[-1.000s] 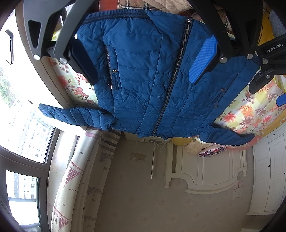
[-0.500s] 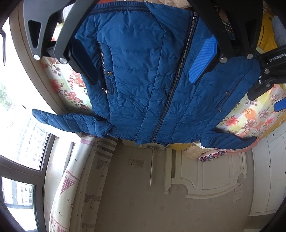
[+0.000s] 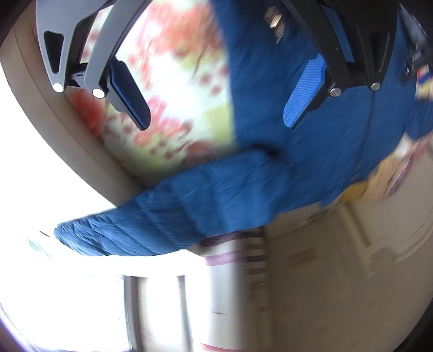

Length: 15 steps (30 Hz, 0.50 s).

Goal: Fold large clothes
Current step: 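Grasp the blue jacket sleeve with the right tool and lift it across the body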

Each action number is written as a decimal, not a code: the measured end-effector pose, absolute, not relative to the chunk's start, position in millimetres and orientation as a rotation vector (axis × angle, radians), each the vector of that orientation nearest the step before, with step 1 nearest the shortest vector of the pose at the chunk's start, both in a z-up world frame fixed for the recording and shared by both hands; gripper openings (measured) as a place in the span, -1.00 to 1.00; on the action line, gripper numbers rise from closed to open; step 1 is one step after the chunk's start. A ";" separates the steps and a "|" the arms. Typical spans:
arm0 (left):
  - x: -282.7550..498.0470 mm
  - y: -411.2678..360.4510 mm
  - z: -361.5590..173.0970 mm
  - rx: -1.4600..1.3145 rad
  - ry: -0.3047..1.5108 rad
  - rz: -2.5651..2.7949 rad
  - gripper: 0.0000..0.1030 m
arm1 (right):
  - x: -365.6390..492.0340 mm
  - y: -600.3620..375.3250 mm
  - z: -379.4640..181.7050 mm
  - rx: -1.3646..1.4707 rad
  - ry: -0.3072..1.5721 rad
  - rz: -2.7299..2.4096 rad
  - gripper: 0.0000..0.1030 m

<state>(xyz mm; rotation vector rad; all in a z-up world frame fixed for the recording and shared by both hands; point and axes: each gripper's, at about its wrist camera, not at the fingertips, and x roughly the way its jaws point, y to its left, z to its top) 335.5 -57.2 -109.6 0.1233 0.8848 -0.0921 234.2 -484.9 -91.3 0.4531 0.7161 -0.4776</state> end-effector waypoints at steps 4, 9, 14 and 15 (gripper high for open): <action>362.6 -49.2 -132.3 0.053 0.953 -0.121 0.91 | 273.4 -547.5 -111.4 0.615 0.713 -0.532 0.74; 361.1 -44.1 -137.6 0.021 0.925 -0.147 0.91 | 308.1 -577.5 -123.7 0.623 0.739 -0.608 0.54; 368.5 -48.4 -138.9 0.051 0.949 -0.134 0.91 | 307.4 -569.8 -101.2 0.568 0.616 -0.623 -0.64; 370.1 -48.1 -138.7 0.050 0.953 -0.134 0.91 | 307.8 -555.4 -89.5 0.494 0.592 -0.622 -0.70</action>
